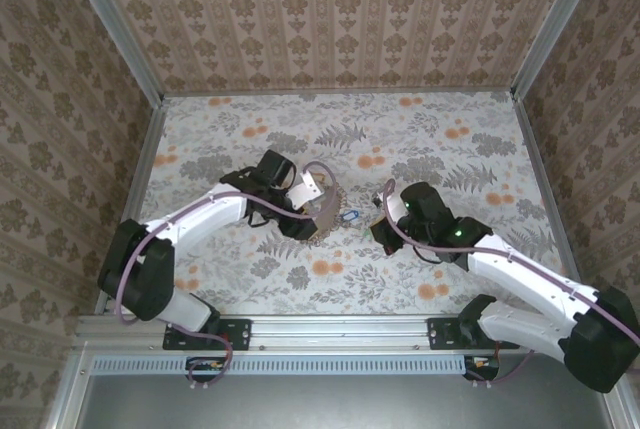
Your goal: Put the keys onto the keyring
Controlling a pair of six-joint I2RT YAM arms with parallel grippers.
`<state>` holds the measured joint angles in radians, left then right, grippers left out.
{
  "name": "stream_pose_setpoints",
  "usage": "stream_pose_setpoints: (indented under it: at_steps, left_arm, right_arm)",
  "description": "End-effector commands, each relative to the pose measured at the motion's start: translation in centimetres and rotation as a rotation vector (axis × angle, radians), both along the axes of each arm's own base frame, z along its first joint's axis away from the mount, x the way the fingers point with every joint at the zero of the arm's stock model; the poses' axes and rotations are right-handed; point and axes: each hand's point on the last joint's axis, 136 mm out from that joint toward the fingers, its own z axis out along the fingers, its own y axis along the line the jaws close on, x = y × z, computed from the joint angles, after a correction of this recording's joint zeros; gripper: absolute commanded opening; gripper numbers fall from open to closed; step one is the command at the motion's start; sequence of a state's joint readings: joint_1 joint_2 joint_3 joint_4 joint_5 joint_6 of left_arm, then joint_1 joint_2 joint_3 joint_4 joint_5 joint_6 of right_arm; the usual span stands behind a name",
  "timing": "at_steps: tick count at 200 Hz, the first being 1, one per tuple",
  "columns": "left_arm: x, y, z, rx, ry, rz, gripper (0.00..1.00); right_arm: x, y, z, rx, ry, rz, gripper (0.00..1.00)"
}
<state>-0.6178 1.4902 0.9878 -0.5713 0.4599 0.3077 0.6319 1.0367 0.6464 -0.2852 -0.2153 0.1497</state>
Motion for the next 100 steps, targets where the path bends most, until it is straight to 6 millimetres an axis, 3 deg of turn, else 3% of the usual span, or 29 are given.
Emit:
stream_pose_setpoints:
  at_steps: [1, 13, 36, 67, 100]
  left_arm:
    - [1.5, 1.0, 0.7, 0.02, 0.08, 0.139, 0.47]
    - [1.3, 0.9, 0.5, 0.018, 0.198, 0.235, 0.42]
    - [-1.2, -0.1, -1.1, 0.054, 0.412, 0.336, 0.36]
    - [-4.0, -1.8, -2.8, 0.179, 0.463, 0.352, 0.36]
    - [-3.9, -1.3, -3.8, 0.227, 0.462, 0.451, 0.37]
  right_arm:
    - [-0.3, 0.6, -1.8, 0.071, 0.109, -0.093, 0.0]
    - [-0.4, 0.4, -2.8, 0.073, 0.114, -0.104, 0.0]
    - [-0.1, 0.2, -3.5, 0.069, 0.092, -0.118, 0.0]
    - [-0.3, 0.2, -3.5, 0.049, 0.093, -0.097, 0.0]
    - [-0.4, -0.6, -4.5, -0.021, 0.102, -0.099, 0.0]
